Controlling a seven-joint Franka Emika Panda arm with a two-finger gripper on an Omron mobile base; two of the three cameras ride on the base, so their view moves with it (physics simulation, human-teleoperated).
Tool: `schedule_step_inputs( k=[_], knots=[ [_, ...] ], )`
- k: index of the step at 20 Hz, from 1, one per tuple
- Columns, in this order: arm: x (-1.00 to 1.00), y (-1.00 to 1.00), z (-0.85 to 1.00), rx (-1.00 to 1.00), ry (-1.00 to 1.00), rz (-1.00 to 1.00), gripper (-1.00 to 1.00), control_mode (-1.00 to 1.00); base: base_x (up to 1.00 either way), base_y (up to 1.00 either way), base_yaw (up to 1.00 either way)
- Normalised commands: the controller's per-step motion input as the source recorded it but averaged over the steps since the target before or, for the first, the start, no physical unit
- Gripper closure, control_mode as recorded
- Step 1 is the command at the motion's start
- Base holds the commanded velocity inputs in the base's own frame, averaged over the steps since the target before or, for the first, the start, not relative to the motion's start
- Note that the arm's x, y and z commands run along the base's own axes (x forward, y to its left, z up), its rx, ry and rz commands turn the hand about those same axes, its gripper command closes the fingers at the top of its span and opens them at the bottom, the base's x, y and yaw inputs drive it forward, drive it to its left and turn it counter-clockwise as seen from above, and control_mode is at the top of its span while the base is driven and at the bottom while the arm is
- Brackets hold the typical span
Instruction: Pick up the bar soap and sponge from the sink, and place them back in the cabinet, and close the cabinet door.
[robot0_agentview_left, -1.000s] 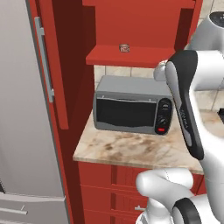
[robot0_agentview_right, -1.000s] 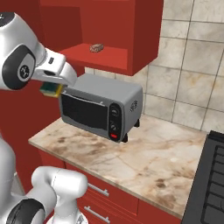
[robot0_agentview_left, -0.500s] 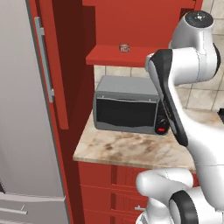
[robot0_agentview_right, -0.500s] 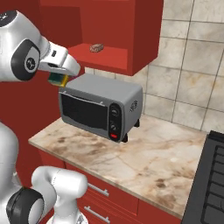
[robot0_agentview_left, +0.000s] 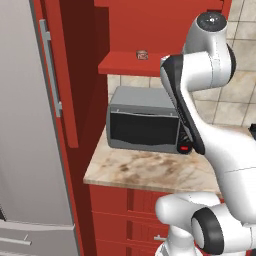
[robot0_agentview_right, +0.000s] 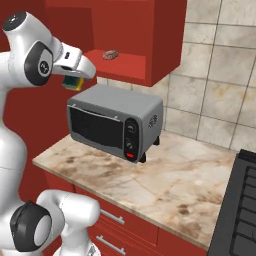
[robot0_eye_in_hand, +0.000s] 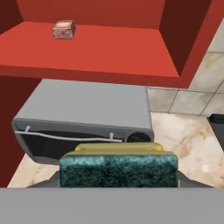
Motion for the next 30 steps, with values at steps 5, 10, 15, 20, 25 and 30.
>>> schedule_step_inputs(
  k=[5, 10, 15, 20, 25, 30],
  knots=[
    [0.36, 0.0, 0.0, -0.07, -0.09, 0.0, 1.0, -1.0, 0.0, 0.0, 0.0],
    [0.37, 0.0, 0.0, -0.02, -0.05, 0.0, 1.0, -1.0, 0.0, 0.0, 0.0],
    [0.43, 0.0, 0.08, 0.0, -0.01, 0.0, 1.0, -1.0, 0.0, 0.0, 0.0],
    [0.47, -0.03, 0.04, 0.0, 0.0, 0.0, 1.0, -1.0, 0.0, 0.0, 0.0],
    [0.43, -0.15, 0.01, 0.0, 0.0, 0.0, 1.0, -1.0, 0.0, 0.0, 0.0],
    [0.37, -0.19, 0.0, 0.0, 0.0, 0.0, 1.0, -1.0, 0.0, 0.0, 0.0]
  ],
)
